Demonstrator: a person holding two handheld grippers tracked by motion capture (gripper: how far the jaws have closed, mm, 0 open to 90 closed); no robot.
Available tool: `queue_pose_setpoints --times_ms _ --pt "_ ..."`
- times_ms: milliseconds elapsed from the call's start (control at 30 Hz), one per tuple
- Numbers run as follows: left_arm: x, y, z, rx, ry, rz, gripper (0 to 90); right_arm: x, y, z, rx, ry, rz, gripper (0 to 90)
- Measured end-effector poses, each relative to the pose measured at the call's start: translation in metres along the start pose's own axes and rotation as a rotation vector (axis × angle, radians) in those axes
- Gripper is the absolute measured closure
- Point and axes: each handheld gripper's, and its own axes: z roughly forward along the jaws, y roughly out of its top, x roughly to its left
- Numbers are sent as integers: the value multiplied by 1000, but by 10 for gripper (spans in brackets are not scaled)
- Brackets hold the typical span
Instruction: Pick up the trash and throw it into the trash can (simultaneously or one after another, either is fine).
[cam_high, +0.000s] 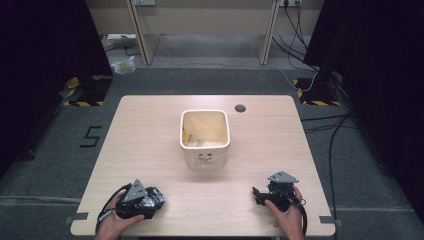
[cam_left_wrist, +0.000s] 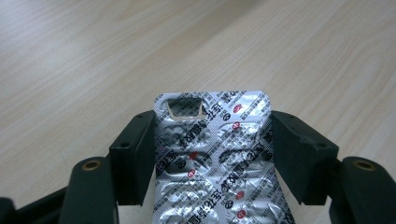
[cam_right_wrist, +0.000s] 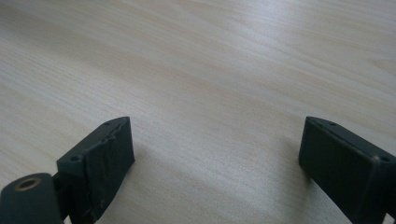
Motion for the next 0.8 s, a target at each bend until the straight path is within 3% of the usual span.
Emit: queue_pose_setpoints --times_ms 267,800 --pt "9 15 -7 -32 12 4 341 0 0 0 0 0 0 106" --pt "24 49 -9 -78 -5 5 341 0 0 0 0 0 0 107"
